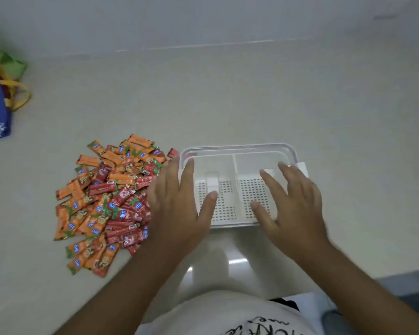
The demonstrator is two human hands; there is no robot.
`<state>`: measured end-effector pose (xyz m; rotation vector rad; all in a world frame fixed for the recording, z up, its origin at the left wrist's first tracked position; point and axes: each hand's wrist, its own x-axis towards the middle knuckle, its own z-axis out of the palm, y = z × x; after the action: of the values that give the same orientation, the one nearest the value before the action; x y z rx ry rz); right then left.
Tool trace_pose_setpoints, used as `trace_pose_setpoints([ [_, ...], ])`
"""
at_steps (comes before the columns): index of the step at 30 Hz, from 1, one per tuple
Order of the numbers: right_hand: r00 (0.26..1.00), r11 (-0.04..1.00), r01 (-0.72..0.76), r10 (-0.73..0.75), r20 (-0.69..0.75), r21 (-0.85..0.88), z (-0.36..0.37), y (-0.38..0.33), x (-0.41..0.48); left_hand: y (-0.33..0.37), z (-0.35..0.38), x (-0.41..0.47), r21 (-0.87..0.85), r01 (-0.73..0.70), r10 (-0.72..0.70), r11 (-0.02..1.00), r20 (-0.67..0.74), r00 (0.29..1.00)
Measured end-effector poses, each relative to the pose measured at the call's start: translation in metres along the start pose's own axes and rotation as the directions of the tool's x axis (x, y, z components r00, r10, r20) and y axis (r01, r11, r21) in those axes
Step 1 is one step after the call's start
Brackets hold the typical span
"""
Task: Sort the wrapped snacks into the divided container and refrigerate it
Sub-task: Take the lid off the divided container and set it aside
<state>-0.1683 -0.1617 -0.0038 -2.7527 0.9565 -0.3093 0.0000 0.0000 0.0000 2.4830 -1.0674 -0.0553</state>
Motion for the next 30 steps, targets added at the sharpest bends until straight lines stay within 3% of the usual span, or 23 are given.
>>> trace_pose_setpoints([
  [3, 0.997, 0.991, -0.032, 0.041, 0.069, -0.126, 0.0, 0.025, 0.031, 0.008, 0.012, 0.026, 0.032, 0.047, -0.047, 0.998, 0.007, 0.999],
  [6, 0.987, 0.992, -0.039, 0.057, 0.152, -0.117, 0.008, 0.044, 0.052, 0.009, 0.027, 0.044, 0.048, 0.122, -0.125, 0.991, 0.068, 0.99],
  [9, 0.983, 0.997, -0.052, 0.06, 0.173, -0.052, 0.013, 0.052, 0.058, 0.008, 0.036, 0.049, 0.064, 0.181, -0.186, 0.981, 0.076, 0.98],
  [14, 0.989, 0.978, -0.123, 0.107, 0.101, 0.17, 0.015, 0.055, 0.064, 0.005, 0.038, 0.052, -0.138, 0.278, -0.278, 0.951, 0.022, 0.96],
  [19, 0.963, 0.922, -0.258, 0.221, 0.152, 0.289, 0.014, 0.058, 0.068, -0.002, 0.037, 0.057, -0.274, 0.386, -0.404, 0.881, -0.01, 0.915],
  [22, 0.938, 0.847, -0.345, 0.292, 0.19, 0.404, 0.014, 0.062, 0.073, -0.01, 0.036, 0.058, -0.395, 0.515, -0.52, 0.761, 0.105, 0.848],
  [25, 0.881, 0.7, -0.471, 0.409, 0.24, 0.537, 0.012, 0.064, 0.077, -0.017, 0.033, 0.06, -0.506, 0.589, -0.577, 0.63, 0.203, 0.791],
  [28, 0.796, 0.524, -0.575, 0.535, 0.283, 0.628, 0.011, 0.066, 0.076, -0.018, 0.031, 0.06, -0.583, 0.575, -0.597, 0.574, 0.182, 0.781],
  [30, 0.775, 0.466, -0.584, 0.562, 0.287, 0.664, 0.01, 0.066, 0.076, -0.018, 0.031, 0.059, -0.599, 0.559, -0.596, 0.573, 0.163, 0.786],
])
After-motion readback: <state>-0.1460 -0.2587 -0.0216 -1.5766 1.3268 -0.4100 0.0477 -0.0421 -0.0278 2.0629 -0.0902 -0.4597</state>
